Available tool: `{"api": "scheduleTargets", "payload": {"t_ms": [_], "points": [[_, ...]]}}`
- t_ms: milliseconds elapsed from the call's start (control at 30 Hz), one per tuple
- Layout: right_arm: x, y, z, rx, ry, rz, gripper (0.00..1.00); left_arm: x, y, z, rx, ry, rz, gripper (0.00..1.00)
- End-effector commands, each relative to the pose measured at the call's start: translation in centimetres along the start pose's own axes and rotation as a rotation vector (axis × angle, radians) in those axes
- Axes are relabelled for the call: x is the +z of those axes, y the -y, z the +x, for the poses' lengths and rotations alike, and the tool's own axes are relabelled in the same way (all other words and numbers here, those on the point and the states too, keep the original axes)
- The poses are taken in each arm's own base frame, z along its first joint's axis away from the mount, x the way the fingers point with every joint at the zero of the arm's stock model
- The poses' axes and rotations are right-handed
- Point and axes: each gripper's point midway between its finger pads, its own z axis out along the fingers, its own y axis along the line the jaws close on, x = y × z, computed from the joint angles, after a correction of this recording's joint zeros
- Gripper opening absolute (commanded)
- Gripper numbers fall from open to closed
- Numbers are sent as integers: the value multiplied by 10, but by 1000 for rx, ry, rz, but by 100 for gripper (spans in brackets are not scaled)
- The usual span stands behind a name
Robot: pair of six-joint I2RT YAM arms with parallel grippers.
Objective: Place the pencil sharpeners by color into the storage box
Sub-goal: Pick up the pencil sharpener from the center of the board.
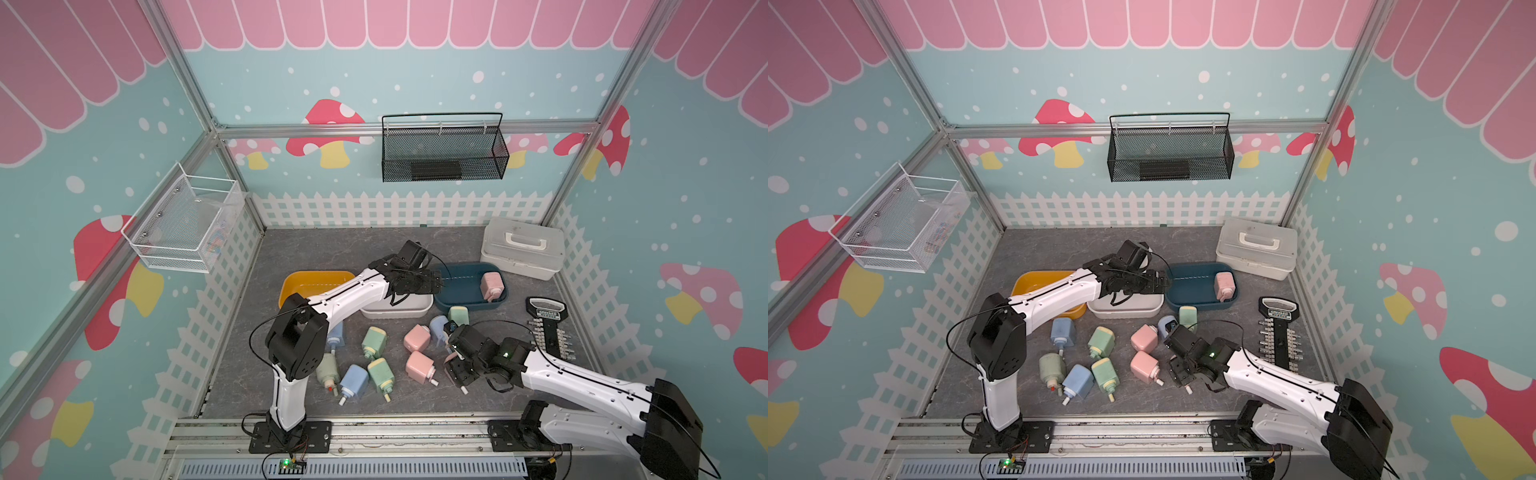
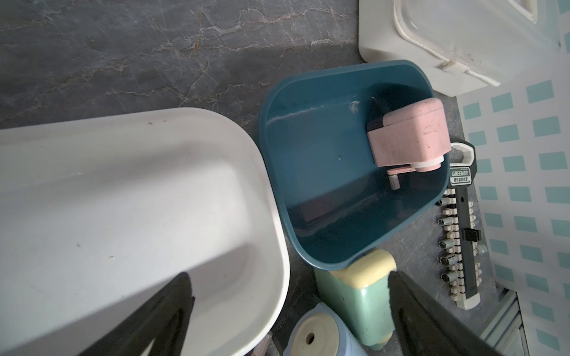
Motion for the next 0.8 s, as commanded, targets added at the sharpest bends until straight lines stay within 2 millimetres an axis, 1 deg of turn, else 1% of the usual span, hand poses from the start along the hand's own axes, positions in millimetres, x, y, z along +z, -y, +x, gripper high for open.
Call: {"api": "scheduleTargets", "payload": {"t_ms": [0,200,300,533,600,733,767], "points": [[-1,-6,-9,-15,15,-19,77,2,-2,1,-11,-3,7,99],[7,-9,-7,-20,-19,-17,71,3,-2,2,-11,-7,10,99],[10,-7,-5,-11,-27,-4,70,3,-2,3,-12,-10,9,99],[7,-5,-2,-2,-11,-5,55,5,-3,4,-16,-15,8,99],[6,-5,-1,-7,-9,-11,47,6,-2,4,-18,-16,11,99],[4,-6,0,-14,-13,-20,41,6,-1,5,-18,-20,17,99],[4,-6,1,-16,-15,-21,38,7,-1,5,-19,-22,17,99]]}}
